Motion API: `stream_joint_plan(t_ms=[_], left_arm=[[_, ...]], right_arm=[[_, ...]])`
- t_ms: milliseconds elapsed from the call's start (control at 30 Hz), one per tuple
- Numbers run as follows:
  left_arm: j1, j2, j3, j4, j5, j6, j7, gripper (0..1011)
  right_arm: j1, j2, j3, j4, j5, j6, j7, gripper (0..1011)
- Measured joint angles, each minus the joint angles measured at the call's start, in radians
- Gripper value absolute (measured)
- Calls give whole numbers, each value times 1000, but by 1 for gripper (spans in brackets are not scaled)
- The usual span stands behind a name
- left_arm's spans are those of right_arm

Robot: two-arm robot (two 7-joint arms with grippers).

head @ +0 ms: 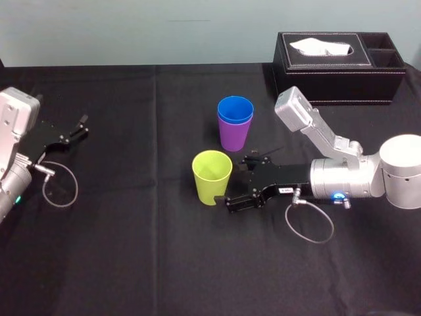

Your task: Stack the three plastic cups sequentially using one hand.

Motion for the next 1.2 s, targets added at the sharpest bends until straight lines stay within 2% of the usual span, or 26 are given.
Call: stream_joint_plan(t_ms=[1200], left_arm=[[0, 0, 0, 0, 0, 0, 0, 1010]], right_arm=[[25, -42, -22, 48, -14, 1, -1, 1003]])
